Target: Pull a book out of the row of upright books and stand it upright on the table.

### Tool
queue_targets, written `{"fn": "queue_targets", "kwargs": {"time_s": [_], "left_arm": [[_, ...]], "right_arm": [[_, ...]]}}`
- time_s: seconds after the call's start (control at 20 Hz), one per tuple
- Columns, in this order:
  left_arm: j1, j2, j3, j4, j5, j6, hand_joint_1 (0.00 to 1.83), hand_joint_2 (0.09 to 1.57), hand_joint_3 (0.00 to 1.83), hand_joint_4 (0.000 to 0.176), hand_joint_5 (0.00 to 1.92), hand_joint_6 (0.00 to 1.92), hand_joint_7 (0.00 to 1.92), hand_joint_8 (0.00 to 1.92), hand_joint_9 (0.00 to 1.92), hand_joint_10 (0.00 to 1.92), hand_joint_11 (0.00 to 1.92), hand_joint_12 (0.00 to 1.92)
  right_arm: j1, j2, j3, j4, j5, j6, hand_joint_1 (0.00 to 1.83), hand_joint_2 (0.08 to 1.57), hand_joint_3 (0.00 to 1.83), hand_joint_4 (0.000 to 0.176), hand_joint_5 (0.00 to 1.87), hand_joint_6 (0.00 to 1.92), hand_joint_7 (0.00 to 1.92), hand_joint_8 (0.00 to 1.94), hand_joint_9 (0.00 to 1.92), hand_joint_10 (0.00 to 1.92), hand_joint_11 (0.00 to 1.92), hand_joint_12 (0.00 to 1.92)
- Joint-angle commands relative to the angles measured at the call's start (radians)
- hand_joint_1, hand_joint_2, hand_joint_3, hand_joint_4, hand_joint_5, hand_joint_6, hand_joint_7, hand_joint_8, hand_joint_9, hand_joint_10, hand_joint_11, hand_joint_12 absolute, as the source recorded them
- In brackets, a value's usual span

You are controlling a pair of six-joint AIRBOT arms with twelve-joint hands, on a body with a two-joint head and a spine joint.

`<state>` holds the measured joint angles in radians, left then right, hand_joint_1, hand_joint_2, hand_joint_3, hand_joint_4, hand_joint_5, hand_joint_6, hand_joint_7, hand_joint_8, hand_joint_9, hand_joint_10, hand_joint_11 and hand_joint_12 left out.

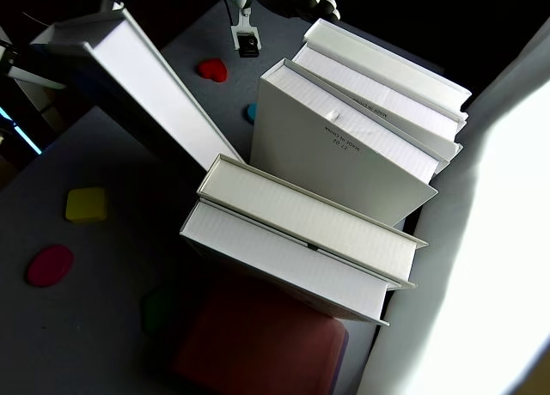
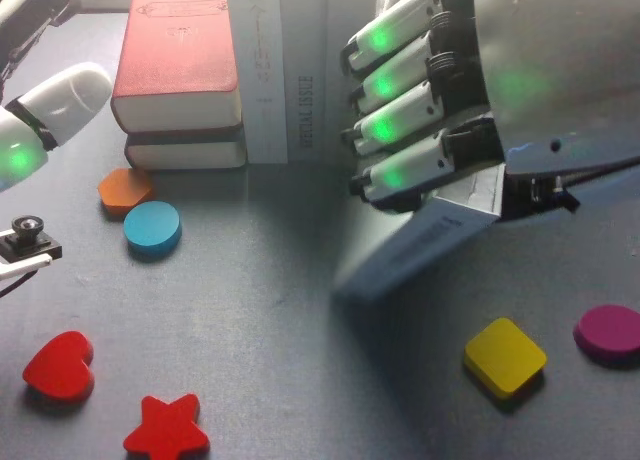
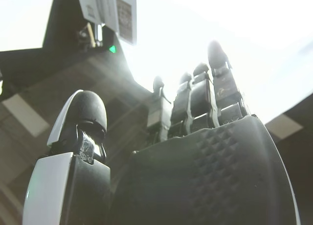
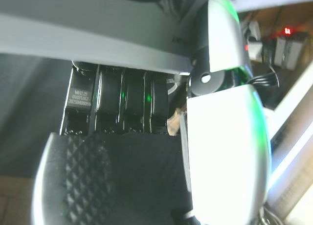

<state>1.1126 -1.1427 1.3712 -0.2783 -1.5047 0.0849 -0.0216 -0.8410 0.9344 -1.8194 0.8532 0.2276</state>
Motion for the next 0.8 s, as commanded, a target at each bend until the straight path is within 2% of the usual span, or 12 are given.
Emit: {"fn": "queue_targets", "kwargs": {"time_s": [0.0,0.1,0.15,0.2,0.25,0.35,0.4,0.45,0.5,0.65,0.7,0.75], "left_arm": [[-0.004,-0.001,0.004,-0.016,-0.125,-0.007,0.27,1.39,0.00,0.052,0.16,0.00,0.00,0.00,0.00,0.00,0.00,0.24],[-0.004,-0.001,0.004,-0.017,-0.125,-0.007,0.28,1.39,0.00,0.042,0.17,0.00,0.01,0.00,0.00,0.00,0.00,0.30],[-0.003,-0.001,0.004,-0.020,-0.125,-0.006,0.29,1.38,0.00,0.049,0.17,0.00,0.01,0.00,0.00,0.00,0.00,0.33],[-0.002,-0.002,0.004,-0.021,-0.125,-0.005,0.28,1.38,0.00,0.044,0.17,0.00,0.01,0.00,0.00,0.00,0.00,0.38],[-0.002,-0.002,0.004,-0.022,-0.125,-0.003,0.31,1.38,0.00,0.052,0.17,0.00,0.00,0.00,0.00,0.00,0.00,0.36],[-0.002,-0.002,0.004,-0.024,-0.126,-0.002,0.31,1.37,0.00,0.052,0.17,0.00,0.00,0.00,0.00,0.00,0.00,0.32],[-0.002,-0.003,0.004,-0.024,-0.126,-0.002,0.31,1.37,0.00,0.058,0.17,0.00,0.01,0.00,0.00,0.00,0.00,0.35],[-0.003,-0.006,0.005,-0.024,-0.125,-0.002,0.30,1.36,0.00,0.055,0.18,0.00,0.02,0.00,0.00,0.00,0.00,0.35],[-0.003,-0.009,0.006,-0.025,-0.125,-0.003,0.32,1.36,0.00,0.045,0.19,0.01,0.03,0.00,0.00,0.00,0.00,0.41],[-0.002,-0.011,0.007,-0.031,-0.125,-0.003,0.32,1.36,0.00,0.051,0.19,0.00,0.04,0.00,0.00,0.00,0.00,0.43],[-0.002,-0.012,0.009,-0.032,-0.125,-0.004,0.30,1.36,0.00,0.052,0.18,0.00,0.02,0.00,0.00,0.00,0.00,0.35],[-0.002,-0.012,0.009,-0.032,-0.125,-0.005,0.30,1.36,0.00,0.052,0.18,0.00,0.02,0.00,0.00,0.00,0.00,0.35]], "right_arm": [[0.019,0.003,-0.004,0.075,0.018,0.007,1.16,1.27,0.00,0.000,0.71,1.27,0.74,1.62,0.71,1.62,0.56,1.80],[0.028,0.011,-0.006,0.080,0.054,0.036,1.16,1.27,0.00,0.000,0.71,1.27,0.74,1.62,0.71,1.62,0.56,1.80],[0.035,0.017,-0.007,0.083,0.067,0.047,1.16,1.27,0.00,0.000,0.71,1.27,0.74,1.62,0.71,1.62,0.56,1.80],[0.038,0.021,-0.009,0.086,0.074,0.051,1.16,1.27,0.00,0.000,0.71,1.27,0.74,1.62,0.71,1.62,0.56,1.80],[0.042,0.027,-0.010,0.093,0.085,0.058,1.16,1.27,0.00,0.000,0.71,1.27,0.74,1.62,0.71,1.62,0.56,1.80],[0.044,0.031,-0.006,0.101,0.079,0.061,1.16,1.27,0.00,0.000,0.71,1.27,0.74,1.62,0.71,1.62,0.56,1.80],[0.043,0.028,0.001,0.099,0.062,0.065,1.16,1.27,0.00,0.000,0.71,1.27,0.74,1.62,0.71,1.62,0.56,1.80],[0.038,0.021,0.011,0.092,0.049,0.082,1.16,1.27,0.00,0.000,0.71,1.27,0.74,1.62,0.71,1.62,0.56,1.80],[0.025,0.007,0.027,0.088,0.039,0.108,1.16,1.27,0.00,0.000,0.71,1.27,0.74,1.62,0.71,1.62,0.56,1.80],[-0.031,-0.071,0.101,0.091,0.023,0.163,1.16,1.27,0.00,0.000,0.71,1.27,0.74,1.62,0.71,1.62,0.56,1.80],[-0.050,-0.107,0.136,0.091,0.018,0.186,1.16,1.27,0.00,0.000,0.71,1.27,0.74,1.62,0.71,1.62,0.56,1.80],[-0.061,-0.142,0.174,0.093,0.017,0.217,1.16,1.27,0.00,0.000,0.71,1.27,0.74,1.62,0.71,1.62,0.56,1.80]]}}
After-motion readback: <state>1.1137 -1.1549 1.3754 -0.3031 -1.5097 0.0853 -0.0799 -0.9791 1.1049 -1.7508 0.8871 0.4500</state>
